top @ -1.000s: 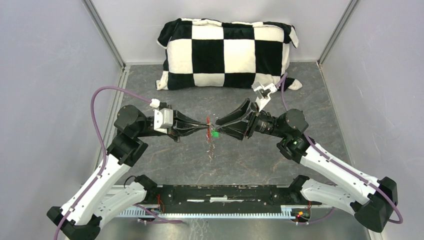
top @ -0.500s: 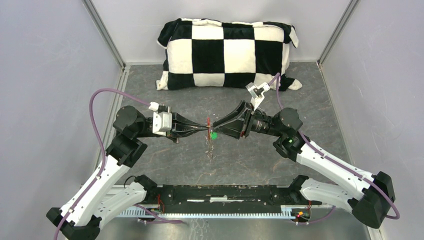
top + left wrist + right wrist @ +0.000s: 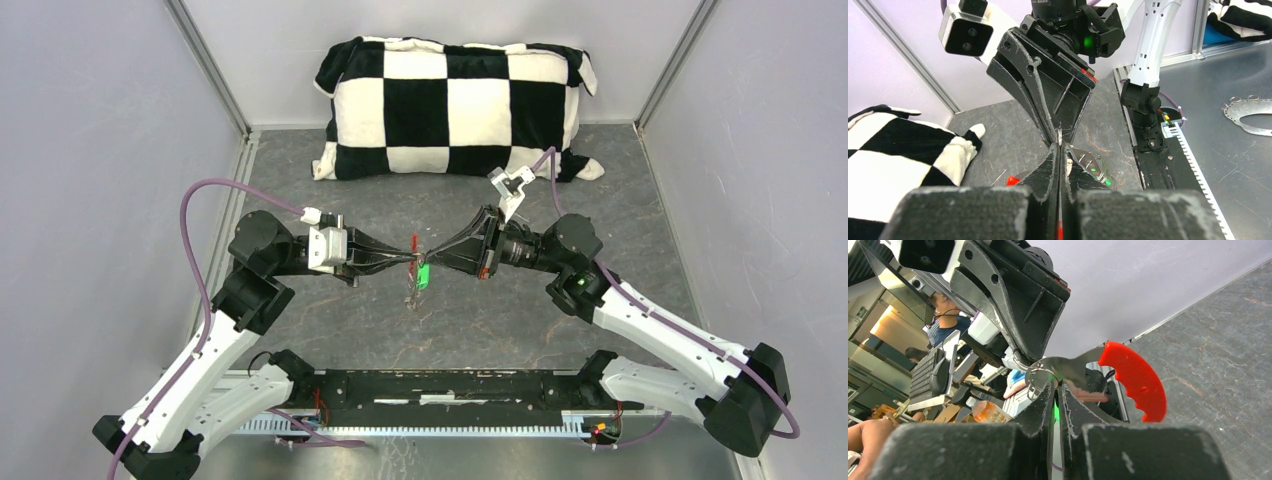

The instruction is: Put the keys on the keyring

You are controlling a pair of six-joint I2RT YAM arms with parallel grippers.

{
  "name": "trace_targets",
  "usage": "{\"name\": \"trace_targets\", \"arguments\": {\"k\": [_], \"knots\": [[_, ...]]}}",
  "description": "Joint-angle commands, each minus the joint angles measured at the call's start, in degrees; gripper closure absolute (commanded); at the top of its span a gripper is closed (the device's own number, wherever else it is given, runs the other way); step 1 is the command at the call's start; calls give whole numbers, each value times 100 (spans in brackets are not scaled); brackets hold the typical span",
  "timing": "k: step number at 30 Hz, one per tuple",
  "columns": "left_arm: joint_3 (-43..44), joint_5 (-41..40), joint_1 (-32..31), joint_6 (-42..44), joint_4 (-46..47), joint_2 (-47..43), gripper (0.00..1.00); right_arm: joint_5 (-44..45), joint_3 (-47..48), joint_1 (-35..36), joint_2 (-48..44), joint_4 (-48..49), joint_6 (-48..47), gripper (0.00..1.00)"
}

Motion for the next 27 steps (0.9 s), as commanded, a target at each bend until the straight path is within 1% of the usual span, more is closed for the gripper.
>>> {"name": "trace_targets", "arguments": {"k": [1, 8, 15, 22, 24, 26, 27], "knots": [[173, 87, -10, 161, 245, -58, 98, -50, 289, -17, 23, -415, -331, 91], [198, 107, 3, 167, 244, -53, 98, -129, 516, -4, 133, -503, -425, 92], [223, 196, -1, 134, 227, -50, 98, -220, 802, 97, 450, -468, -492, 92], [225, 217, 1, 141, 204, -67, 98, -176, 1047, 160, 520, -986, -877, 91], [225, 217, -9, 147, 192, -79, 98, -43, 1205, 161, 454, -1496, -1234, 88], [225, 206, 1, 170, 171, -92, 98, 145, 1457, 154, 361, -2177, -1715, 79], [227, 208, -3, 178, 159, -102, 98, 273, 1562, 151, 298, -2457, -1947, 72]]}}
